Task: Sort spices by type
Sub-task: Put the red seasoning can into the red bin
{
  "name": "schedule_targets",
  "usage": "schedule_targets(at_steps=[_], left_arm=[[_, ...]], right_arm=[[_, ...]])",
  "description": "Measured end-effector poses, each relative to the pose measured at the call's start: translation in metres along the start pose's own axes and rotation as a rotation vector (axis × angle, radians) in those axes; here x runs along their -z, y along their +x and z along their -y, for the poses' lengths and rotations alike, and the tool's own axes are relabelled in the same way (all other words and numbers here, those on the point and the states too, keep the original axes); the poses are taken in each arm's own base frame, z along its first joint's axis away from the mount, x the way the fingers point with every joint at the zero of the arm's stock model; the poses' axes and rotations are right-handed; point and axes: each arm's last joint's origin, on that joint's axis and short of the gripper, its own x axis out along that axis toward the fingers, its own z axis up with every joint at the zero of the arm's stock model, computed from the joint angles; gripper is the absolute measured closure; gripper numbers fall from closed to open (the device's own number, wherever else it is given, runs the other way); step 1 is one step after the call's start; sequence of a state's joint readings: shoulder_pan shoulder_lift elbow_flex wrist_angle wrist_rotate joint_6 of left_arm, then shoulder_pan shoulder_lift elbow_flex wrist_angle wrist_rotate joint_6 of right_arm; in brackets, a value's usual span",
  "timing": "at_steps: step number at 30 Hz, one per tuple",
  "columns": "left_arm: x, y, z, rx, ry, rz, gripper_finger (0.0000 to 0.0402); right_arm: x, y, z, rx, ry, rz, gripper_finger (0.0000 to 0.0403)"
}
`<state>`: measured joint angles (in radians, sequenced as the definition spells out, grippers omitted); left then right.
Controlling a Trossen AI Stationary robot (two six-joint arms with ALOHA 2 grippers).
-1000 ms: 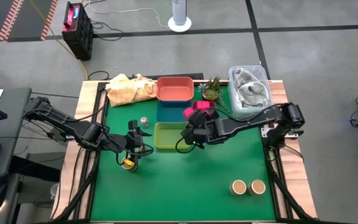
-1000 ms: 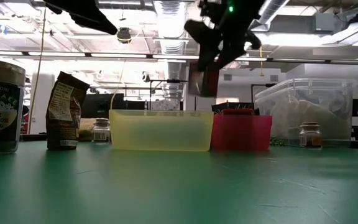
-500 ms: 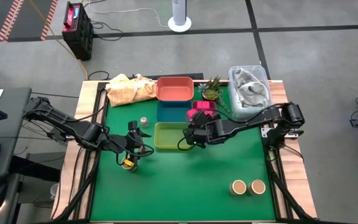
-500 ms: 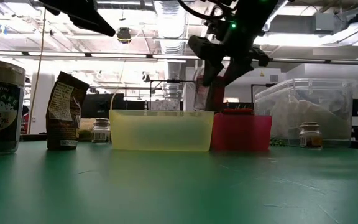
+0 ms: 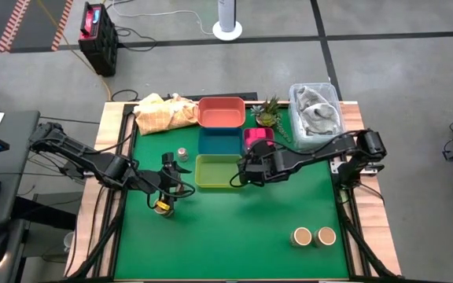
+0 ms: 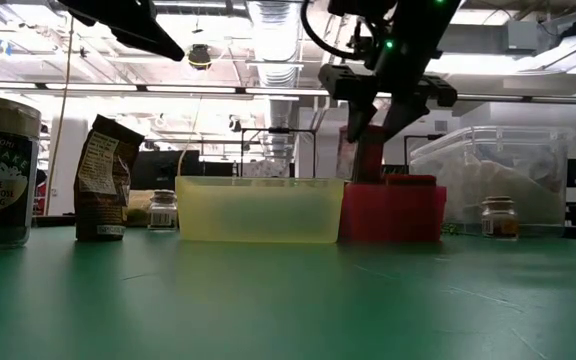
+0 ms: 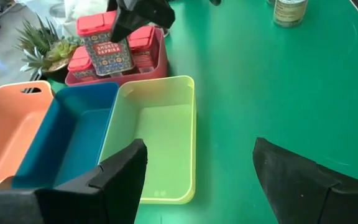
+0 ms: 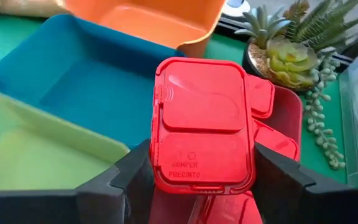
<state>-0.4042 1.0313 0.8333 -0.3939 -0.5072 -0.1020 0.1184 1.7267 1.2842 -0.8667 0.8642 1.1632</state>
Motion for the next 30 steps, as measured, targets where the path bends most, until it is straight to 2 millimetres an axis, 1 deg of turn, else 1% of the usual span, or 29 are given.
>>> schedule_targets(at_steps=[8, 16, 19, 24, 30], left_arm=[[0.000, 0.000, 0.000, 0.000, -0.014, 0.000, 0.0123], [0.000, 0.000, 0.000, 0.000, -0.012, 0.000, 0.0123], [0.000, 0.000, 0.000, 0.000, -0.013, 0.000, 0.0123], [0.000, 0.000, 0.000, 0.000, -0.014, 0.000, 0.0123], [0.001, 0.000, 0.000, -0.001, -0.012, -0.009, 0.0123]], right_arm=[[-0.001, 0.004, 0.007, 0.054, 0.073, -0.018, 0.0162], [-0.003, 0.007, 0.009, 0.069, 0.070, -0.022, 0.0162], [-0.002, 0.013, 0.008, 0.075, 0.031, -0.054, 0.0162], [0.005, 0.030, 0.002, 0.093, -0.033, -0.097, 0.0162], [0.013, 0.042, -0.004, 0.105, -0.041, -0.110, 0.0158]])
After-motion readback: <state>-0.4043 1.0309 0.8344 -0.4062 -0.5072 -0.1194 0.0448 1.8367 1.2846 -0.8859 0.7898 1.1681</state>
